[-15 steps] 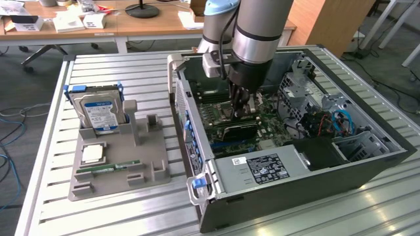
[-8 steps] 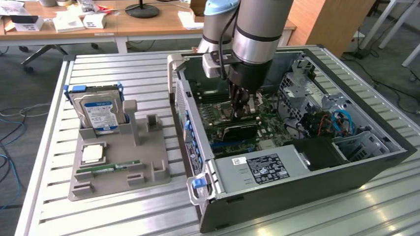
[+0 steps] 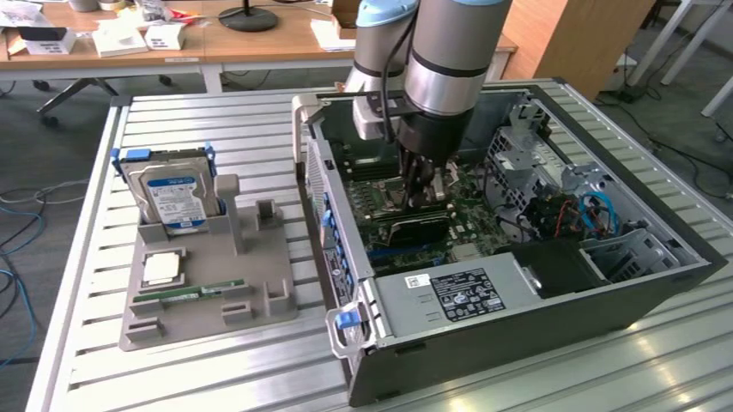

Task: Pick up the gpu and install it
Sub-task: 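Press down on the gpu until it lock into place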

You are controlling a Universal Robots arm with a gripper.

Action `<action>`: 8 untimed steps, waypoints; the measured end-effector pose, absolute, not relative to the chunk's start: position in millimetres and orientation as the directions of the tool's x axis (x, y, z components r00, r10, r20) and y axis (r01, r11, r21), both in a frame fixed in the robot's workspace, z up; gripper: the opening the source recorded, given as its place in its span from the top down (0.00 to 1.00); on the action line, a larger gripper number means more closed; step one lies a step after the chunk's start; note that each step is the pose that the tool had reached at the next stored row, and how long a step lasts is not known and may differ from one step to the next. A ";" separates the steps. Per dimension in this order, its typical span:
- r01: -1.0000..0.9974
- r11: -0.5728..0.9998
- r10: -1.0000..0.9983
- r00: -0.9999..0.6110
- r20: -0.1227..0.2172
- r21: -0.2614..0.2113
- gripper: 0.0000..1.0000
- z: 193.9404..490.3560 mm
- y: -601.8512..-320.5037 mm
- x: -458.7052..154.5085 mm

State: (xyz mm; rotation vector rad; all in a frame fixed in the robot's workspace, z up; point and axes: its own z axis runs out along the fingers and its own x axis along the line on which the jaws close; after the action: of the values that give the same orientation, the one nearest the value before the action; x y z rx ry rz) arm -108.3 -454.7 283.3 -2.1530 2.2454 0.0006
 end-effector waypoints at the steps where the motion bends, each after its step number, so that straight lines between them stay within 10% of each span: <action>1: -0.999 0.042 -0.999 -0.042 -0.022 -0.021 0.89 282.1 -454.7 -108.3; 8: -0.999 0.042 -0.999 -0.042 -0.022 -0.021 0.89 277.9 -454.7 -108.3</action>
State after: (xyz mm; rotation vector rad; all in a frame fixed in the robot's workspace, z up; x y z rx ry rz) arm -108.3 -454.7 277.9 -2.1532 2.2456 0.0004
